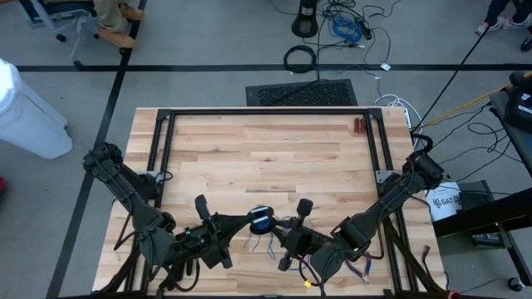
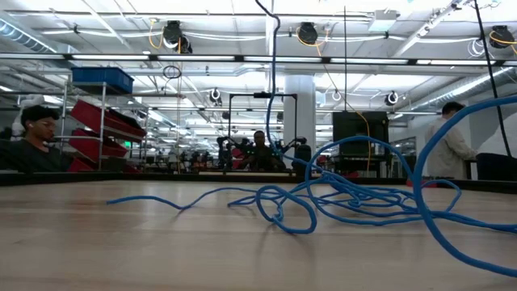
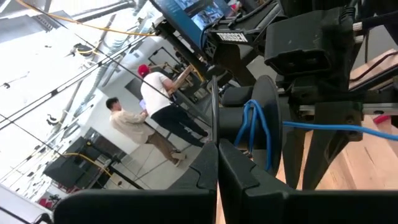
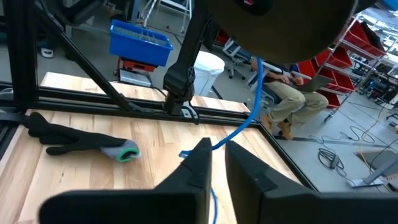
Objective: Coil cords
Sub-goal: Uncoil the blue wire from the black spool
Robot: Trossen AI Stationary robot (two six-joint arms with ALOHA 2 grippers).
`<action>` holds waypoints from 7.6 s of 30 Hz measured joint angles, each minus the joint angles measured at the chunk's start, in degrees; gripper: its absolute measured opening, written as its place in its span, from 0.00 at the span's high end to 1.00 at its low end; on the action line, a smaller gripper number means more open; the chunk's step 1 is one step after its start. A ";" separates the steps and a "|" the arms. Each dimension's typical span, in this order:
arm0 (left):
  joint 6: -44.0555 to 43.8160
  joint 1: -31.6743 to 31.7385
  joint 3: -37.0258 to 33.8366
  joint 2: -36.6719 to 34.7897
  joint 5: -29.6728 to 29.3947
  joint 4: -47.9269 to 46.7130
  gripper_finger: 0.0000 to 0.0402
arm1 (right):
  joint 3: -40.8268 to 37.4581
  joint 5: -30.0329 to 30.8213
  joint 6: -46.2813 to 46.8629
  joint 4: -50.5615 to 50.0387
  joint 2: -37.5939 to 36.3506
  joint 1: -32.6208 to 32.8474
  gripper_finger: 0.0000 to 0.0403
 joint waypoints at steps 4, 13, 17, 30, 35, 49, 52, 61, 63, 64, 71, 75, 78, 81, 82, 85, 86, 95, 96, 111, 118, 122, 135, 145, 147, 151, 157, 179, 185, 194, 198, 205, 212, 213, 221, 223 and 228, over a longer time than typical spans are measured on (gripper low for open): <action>0.00 0.00 0.00 0.00 0.02 0.02 1.00 | 0.00 -1.22 0.00 0.00 0.00 0.00 0.99; 0.00 0.02 0.00 0.00 0.09 0.04 1.00 | -0.02 -1.20 0.41 0.00 0.00 -0.24 0.87; 0.00 0.00 0.00 0.00 0.32 0.04 1.00 | -0.04 -1.20 1.72 0.02 0.00 -0.35 0.77; 0.02 0.01 0.00 0.00 0.33 0.04 1.00 | -0.04 -0.98 -0.10 -0.29 0.00 -0.39 0.98; 0.03 0.02 0.00 0.00 1.44 1.76 1.00 | -0.04 -1.42 0.33 -0.36 0.00 -0.39 1.00; 0.56 1.27 0.00 -0.02 -1.43 2.52 1.00 | -0.04 -14.28 -1.62 3.59 0.06 -0.31 1.00; -1.14 1.42 0.00 -0.02 -1.53 2.38 1.00 | -0.04 -7.48 -1.26 4.08 0.05 0.49 1.00; 0.11 1.29 0.00 -0.02 -2.79 2.52 1.00 | -0.04 9.46 -6.38 6.49 -0.05 5.04 0.88; 0.01 1.44 0.00 -0.02 -2.78 2.53 1.00 | -0.04 9.19 -4.79 6.06 -0.07 4.67 0.81; -0.19 1.44 0.00 -0.02 -2.78 2.51 1.00 | -0.04 8.20 -3.63 5.54 -0.07 4.31 0.78; -1.40 1.17 0.00 -0.02 -2.71 2.38 1.00 | -0.04 5.07 -1.05 4.25 0.28 2.29 0.61; -1.38 1.10 0.00 -0.02 -2.65 2.37 1.00 | -0.04 4.83 1.74 1.45 0.28 1.20 0.59; -1.38 1.11 0.00 -0.02 -2.21 2.38 1.00 | -0.04 4.70 3.48 -1.36 0.28 0.17 0.59; -1.40 1.16 0.00 -0.02 -0.85 2.44 1.00 | -0.04 3.28 5.45 -2.97 0.28 -0.43 0.62; -1.40 1.16 0.00 -0.02 -0.64 2.44 1.00 | -0.04 3.12 5.68 -3.05 0.31 -0.50 0.63; -1.40 1.11 0.00 -0.02 -0.44 2.47 1.00 | -0.04 3.13 5.68 -3.11 0.28 -0.48 0.69; -1.40 1.11 0.00 -0.02 -0.42 2.50 1.00 | -0.04 3.13 5.61 -3.15 0.28 -0.48 0.72; -1.49 1.18 0.00 -0.02 0.61 2.58 1.00 | -0.04 0.64 4.64 -3.11 0.28 -0.50 0.98; -1.49 1.16 0.00 -0.02 0.63 2.58 1.00 | -0.04 0.64 4.76 -3.13 0.28 -0.48 0.97; -1.49 1.18 0.00 -0.02 0.63 2.55 1.00 | -0.04 0.71 6.46 -3.04 0.28 -0.01 0.76; -1.49 1.18 0.00 -0.02 0.63 2.55 1.00 | -0.04 0.26 6.43 -3.13 0.28 -0.59 0.65; -1.49 1.18 0.00 -0.02 0.63 2.55 1.00 | -0.04 -1.14 6.46 -3.15 0.28 -0.76 0.65; -1.49 1.18 0.00 -0.02 0.63 2.55 1.00 | -0.04 -2.53 7.34 -3.02 0.28 -0.76 0.71; -1.51 1.18 0.00 -0.02 0.63 2.55 1.00 | -0.04 -2.71 7.41 -2.11 0.28 -0.76 0.62; -1.51 1.18 0.00 -0.02 0.64 2.55 1.00 | -0.04 -2.40 7.29 -1.79 0.28 -0.76 0.63; -1.49 1.18 0.00 -0.02 0.64 2.55 1.00 | -0.04 -2.27 5.44 -0.29 0.29 -0.76 0.76; -1.51 1.18 0.00 -0.02 0.66 2.55 1.00 | -0.04 -1.28 3.25 0.02 0.28 0.07 0.97; -10.97 3.75 0.02 -0.02 -5.21 2.80 1.00 | -0.02 -1.22 0.77 4.08 0.28 1.38 1.00; -11.96 3.91 0.02 0.00 -6.96 2.47 1.00 | 0.00 -3.77 -1.49 7.22 0.28 1.68 1.00; -10.73 4.02 0.02 0.00 -8.23 -4.14 1.00 | 0.24 -3.90 -7.59 12.70 0.28 3.31 1.00; -6.86 3.64 0.02 0.00 -9.15 -6.35 1.00 | 2.80 -0.83 -11.29 12.78 0.29 5.16 1.00; 5.57 -1.36 0.02 0.00 -9.11 -9.88 1.00 | 4.05 14.46 -20.90 10.84 0.11 9.07 1.00; 12.97 -6.06 0.02 0.00 -9.11 -3.30 1.00 | 4.07 24.91 -18.18 -2.41 0.07 9.74 1.00; 13.99 -6.55 0.02 0.00 -9.11 -2.35 1.00 | 4.07 24.77 -16.79 -4.12 0.07 9.47 1.00; 17.19 -8.39 0.02 0.00 -8.93 0.65 1.00 | 4.07 22.20 -2.23 -21.51 0.04 6.68 1.00; 17.18 -8.39 0.02 0.00 -8.74 1.44 1.00 | 4.07 19.37 1.99 -25.15 0.04 5.90 1.00; 17.06 -8.20 0.02 0.02 -5.99 4.19 1.00 | 4.07 12.29 5.89 -27.91 0.04 4.06 1.00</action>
